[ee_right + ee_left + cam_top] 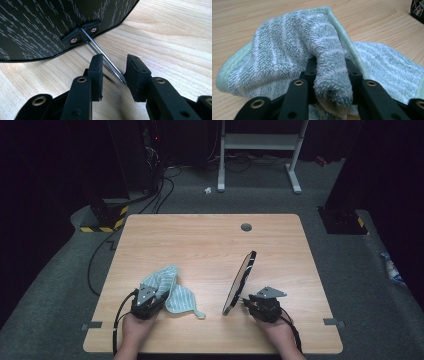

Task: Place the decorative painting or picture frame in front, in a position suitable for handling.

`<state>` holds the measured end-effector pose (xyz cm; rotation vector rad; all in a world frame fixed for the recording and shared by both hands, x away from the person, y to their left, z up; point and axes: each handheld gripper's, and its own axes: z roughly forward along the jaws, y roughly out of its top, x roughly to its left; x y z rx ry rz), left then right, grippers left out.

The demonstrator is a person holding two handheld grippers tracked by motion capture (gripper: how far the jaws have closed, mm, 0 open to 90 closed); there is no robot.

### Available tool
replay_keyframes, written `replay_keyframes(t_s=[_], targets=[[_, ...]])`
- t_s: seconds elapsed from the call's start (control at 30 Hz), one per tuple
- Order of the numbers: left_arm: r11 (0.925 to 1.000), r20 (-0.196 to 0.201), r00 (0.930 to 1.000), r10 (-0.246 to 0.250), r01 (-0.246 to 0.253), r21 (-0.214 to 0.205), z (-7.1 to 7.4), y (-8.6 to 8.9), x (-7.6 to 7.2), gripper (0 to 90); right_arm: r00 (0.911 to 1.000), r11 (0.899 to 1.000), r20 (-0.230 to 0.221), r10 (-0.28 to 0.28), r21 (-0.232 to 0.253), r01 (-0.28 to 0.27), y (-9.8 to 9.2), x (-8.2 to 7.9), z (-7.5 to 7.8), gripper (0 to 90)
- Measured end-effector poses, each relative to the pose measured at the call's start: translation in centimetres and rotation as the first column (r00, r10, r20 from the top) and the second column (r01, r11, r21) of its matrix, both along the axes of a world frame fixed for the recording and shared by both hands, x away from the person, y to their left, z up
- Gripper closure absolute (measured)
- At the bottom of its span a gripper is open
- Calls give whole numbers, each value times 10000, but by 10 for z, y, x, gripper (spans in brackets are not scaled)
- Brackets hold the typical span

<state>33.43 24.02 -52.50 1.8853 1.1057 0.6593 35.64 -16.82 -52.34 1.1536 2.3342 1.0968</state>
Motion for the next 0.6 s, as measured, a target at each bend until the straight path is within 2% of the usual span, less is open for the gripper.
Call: replay_keyframes(t_s=[0.1,0.37,0.6], targets=[[10000,4,10000,-9,9,-1,0,0,0,697,10000,10000,-77,61,32,-61,0,0,0,688],[10000,-1,10000,-16,16,-9,0,0,0,697,9997,9994,60,233,-273,-232,3,-1,0,756],[10000,1,10000,-28,28,-1,0,0,0,697,9998,9990,127,157,-428,-151,4,-3,0,801]])
